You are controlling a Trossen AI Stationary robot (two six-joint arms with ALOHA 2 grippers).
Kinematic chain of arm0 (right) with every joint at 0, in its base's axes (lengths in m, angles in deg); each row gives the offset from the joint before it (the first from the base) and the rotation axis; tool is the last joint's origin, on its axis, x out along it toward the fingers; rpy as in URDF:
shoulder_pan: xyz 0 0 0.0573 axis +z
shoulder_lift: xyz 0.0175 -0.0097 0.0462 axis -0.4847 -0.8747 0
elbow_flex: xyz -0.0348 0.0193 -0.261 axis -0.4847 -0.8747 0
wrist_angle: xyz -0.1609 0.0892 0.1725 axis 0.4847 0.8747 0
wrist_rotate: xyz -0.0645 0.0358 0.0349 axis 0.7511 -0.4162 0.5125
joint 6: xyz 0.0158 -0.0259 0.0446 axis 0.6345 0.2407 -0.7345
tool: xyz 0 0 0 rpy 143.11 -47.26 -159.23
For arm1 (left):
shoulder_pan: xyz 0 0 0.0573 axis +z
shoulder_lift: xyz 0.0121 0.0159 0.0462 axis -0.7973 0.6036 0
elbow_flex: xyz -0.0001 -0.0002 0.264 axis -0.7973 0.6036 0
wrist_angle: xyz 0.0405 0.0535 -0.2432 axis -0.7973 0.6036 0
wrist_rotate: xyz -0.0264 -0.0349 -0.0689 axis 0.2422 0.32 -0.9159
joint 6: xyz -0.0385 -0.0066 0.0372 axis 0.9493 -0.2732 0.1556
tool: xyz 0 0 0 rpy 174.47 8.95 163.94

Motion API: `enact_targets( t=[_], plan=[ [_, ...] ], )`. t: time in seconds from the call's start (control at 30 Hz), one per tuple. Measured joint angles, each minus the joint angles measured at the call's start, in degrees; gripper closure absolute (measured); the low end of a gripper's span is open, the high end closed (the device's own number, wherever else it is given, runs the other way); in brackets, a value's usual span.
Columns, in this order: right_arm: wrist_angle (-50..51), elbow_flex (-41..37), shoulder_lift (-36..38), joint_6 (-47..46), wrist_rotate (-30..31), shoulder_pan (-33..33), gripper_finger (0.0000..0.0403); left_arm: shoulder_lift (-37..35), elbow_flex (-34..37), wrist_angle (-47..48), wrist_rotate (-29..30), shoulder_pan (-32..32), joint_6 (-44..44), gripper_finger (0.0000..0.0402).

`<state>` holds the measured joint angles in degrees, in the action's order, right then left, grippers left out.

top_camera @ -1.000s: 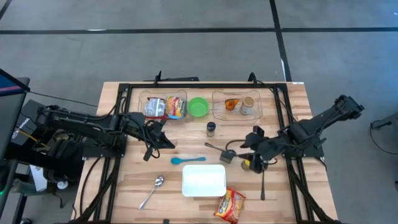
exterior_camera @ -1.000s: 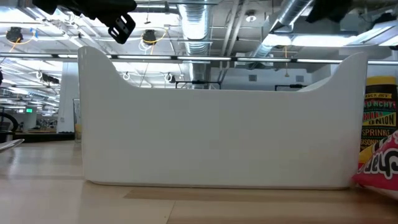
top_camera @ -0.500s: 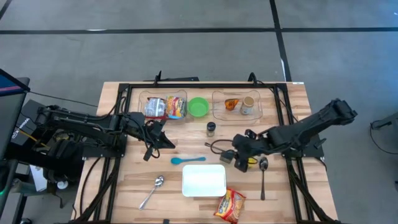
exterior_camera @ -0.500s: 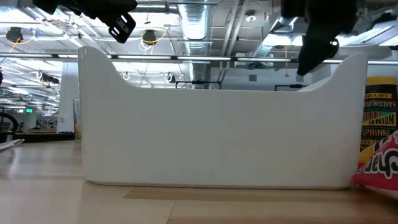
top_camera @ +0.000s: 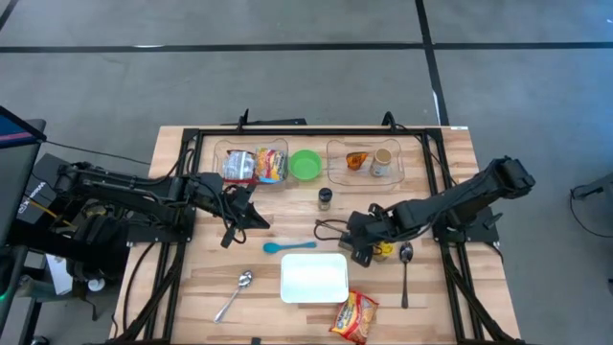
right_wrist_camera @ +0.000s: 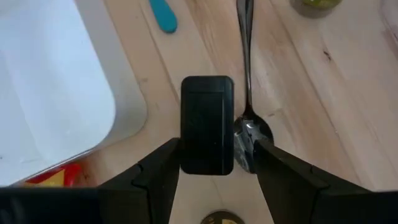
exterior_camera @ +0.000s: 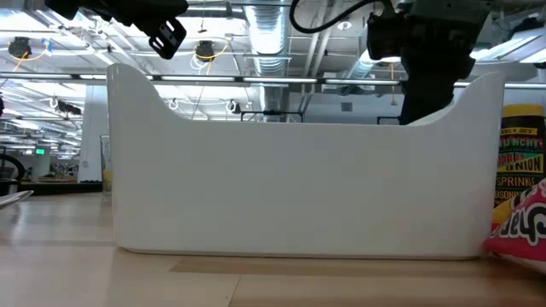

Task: Pick & Place Food Item
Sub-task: Put the black seasoning into the right transparent bin

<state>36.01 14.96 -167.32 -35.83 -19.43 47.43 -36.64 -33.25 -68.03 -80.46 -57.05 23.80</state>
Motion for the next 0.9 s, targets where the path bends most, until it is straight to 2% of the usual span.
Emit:
enact_targets(
  t=[0.9],
  plan=[
    [-1.89,0.0,-0.6,2.56,0.8,0.48,0.0205,0.0,0.0,0.0,0.02,0.02,0.02,0.0402]
  ],
)
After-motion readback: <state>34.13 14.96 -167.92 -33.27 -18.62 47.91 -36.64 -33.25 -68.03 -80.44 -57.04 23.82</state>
